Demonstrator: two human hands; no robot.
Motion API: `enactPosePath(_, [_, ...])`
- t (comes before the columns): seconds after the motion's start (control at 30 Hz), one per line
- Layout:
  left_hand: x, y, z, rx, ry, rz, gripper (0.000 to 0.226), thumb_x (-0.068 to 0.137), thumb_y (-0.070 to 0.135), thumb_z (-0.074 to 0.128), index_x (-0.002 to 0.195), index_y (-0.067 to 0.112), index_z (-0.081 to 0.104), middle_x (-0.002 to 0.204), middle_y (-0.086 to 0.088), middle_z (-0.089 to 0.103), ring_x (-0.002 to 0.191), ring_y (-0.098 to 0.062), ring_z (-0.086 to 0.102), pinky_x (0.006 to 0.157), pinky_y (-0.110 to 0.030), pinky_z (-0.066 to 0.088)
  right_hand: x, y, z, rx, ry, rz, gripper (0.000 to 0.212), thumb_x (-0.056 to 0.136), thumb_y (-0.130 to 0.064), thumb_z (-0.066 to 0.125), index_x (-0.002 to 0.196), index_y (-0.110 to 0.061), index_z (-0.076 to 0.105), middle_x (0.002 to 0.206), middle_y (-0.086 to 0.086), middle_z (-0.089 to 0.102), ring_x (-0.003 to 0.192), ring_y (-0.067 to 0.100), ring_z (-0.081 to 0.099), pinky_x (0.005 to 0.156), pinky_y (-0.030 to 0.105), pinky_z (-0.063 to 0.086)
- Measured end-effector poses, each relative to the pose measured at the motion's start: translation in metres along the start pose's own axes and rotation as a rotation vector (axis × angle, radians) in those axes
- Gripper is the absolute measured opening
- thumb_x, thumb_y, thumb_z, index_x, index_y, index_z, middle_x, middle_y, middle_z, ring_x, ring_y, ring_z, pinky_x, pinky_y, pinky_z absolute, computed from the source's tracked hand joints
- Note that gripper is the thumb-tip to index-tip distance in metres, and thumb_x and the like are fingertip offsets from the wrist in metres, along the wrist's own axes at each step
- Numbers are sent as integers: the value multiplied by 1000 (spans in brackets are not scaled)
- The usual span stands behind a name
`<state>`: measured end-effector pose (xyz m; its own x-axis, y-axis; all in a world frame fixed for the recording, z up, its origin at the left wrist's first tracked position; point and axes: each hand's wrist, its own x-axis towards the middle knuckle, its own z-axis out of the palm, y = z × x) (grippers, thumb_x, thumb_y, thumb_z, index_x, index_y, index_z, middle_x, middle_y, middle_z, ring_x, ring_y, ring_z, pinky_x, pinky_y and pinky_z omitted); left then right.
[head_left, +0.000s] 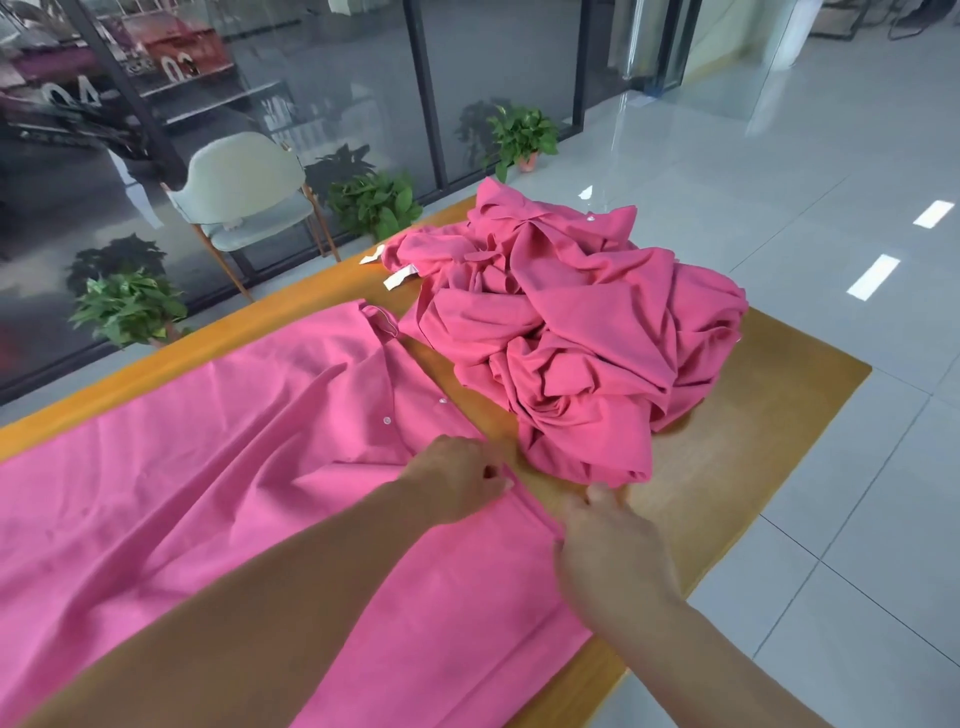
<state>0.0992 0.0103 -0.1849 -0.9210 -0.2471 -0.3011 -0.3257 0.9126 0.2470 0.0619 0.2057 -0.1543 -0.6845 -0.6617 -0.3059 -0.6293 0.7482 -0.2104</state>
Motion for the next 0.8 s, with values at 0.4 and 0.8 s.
enactPosePath(0.4, [65, -141, -62, -28, 301, -653, 60, 98, 56, 35, 123, 5, 54, 118, -18, 60, 105, -35, 60, 81, -37, 50, 37, -34, 25, 147, -170, -84, 27, 101, -40, 39, 115, -21, 52, 124, -2, 49, 111, 20, 56, 81, 31, 38])
enactPosePath(0.8, [121, -180, -102, -501, 541, -816, 38, 96, 30, 46, 72, 4, 61, 67, -10, 60, 57, -25, 55, 47, -27, 42, 42, -32, 19, 184, -172, -99, 15, 101, -40, 41, 98, -27, 36, 114, -4, 42, 89, 13, 38, 79, 27, 30])
